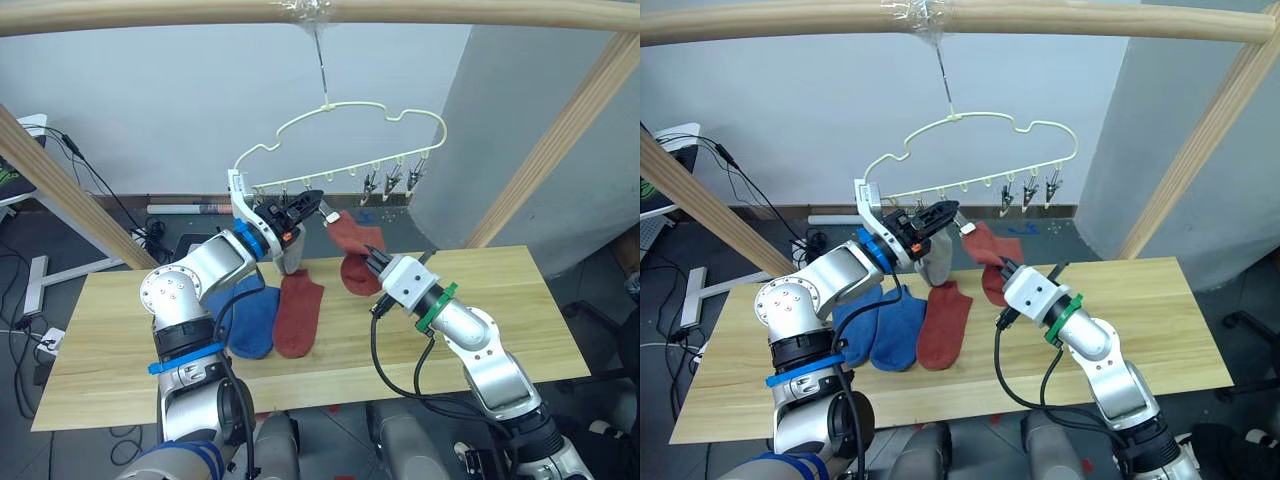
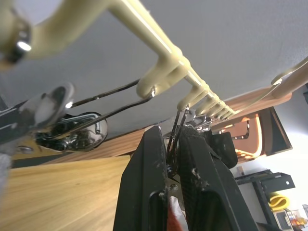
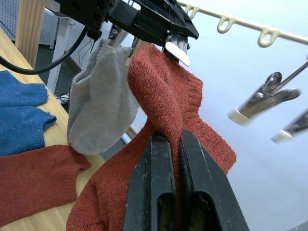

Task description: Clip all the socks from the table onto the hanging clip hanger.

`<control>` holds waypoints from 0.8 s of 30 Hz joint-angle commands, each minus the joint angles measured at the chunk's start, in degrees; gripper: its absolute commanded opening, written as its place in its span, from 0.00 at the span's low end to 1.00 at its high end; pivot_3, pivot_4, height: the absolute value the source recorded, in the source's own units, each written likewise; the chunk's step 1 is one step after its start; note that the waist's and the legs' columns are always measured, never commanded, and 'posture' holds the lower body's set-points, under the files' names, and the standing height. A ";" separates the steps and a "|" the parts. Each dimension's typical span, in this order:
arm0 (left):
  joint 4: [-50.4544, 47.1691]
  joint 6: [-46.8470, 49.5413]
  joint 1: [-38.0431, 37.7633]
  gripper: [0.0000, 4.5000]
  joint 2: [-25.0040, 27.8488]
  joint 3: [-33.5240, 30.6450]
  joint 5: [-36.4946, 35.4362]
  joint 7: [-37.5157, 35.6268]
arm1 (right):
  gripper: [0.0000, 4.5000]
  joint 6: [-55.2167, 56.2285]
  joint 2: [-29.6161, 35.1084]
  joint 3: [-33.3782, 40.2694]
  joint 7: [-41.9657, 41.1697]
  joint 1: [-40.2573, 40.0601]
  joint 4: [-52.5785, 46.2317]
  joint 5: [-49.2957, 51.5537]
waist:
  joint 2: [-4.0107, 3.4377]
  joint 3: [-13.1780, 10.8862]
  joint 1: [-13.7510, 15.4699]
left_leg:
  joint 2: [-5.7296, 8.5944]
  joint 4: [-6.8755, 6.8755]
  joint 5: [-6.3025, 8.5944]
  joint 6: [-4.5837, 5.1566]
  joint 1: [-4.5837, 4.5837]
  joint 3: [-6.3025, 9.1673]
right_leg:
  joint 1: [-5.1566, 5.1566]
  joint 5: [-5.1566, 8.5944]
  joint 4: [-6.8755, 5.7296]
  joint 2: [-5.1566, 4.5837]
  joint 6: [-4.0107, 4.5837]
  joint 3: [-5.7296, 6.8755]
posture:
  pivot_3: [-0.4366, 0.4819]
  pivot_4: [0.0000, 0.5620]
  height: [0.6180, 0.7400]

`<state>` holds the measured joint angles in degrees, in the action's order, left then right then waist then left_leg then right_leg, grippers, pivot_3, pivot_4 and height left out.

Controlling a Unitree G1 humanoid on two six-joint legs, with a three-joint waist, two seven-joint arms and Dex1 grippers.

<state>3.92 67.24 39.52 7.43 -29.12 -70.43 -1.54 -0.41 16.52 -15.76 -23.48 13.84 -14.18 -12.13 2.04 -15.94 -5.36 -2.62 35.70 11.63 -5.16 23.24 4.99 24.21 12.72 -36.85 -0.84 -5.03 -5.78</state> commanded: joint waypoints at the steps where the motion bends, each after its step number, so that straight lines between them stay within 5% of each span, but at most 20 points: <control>1: -1.43 -0.28 -1.00 0.01 0.37 1.15 -1.14 1.41 | 0.00 0.31 -0.67 0.78 0.43 1.70 -0.60 0.63 | 0.00 0.00 0.00 | 0.00 0.00 0.00 0.00 0.00 0.00 | 0.00 0.00 0.00 0.00 0.01 0.00 | 0.41 0.44 1.00; 10: -3.56 -2.76 -2.06 0.01 1.83 3.32 -1.84 -0.45 | 0.00 0.10 -1.54 0.41 0.19 3.23 0.55 0.51 | 0.01 -0.01 0.22 | 0.00 -0.01 0.01 -0.01 0.08 0.00 | 0.08 0.00 0.01 0.00 0.01 0.00 | 0.42 0.45 1.00; 18: -4.50 -2.74 -2.89 0.61 3.34 3.37 -5.63 -0.21 | 0.00 -0.19 -1.64 0.69 0.07 3.77 1.15 0.64 | 0.03 -0.02 0.47 | 0.00 -0.01 0.01 -0.01 0.31 0.03 | 0.30 0.01 0.00 0.00 0.02 0.02 | 0.43 0.45 1.00; 24: -8.20 1.03 -5.80 1.00 8.56 2.71 -16.47 3.54 | 0.00 -0.48 -2.31 1.53 0.60 4.82 3.75 1.29 | 0.04 -0.03 0.37 | 0.00 0.00 0.00 -0.02 0.65 0.02 | 0.68 -0.08 -0.07 0.00 -0.10 0.01 | 0.45 0.45 1.00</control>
<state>-0.87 66.48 34.67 14.01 -25.58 -82.16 1.18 -0.86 14.48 -15.46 -23.53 17.75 -9.73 -12.06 2.08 -15.97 -5.00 -2.63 35.67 11.64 -5.18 23.91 5.00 24.96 12.61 -36.95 -0.85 -5.20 -5.78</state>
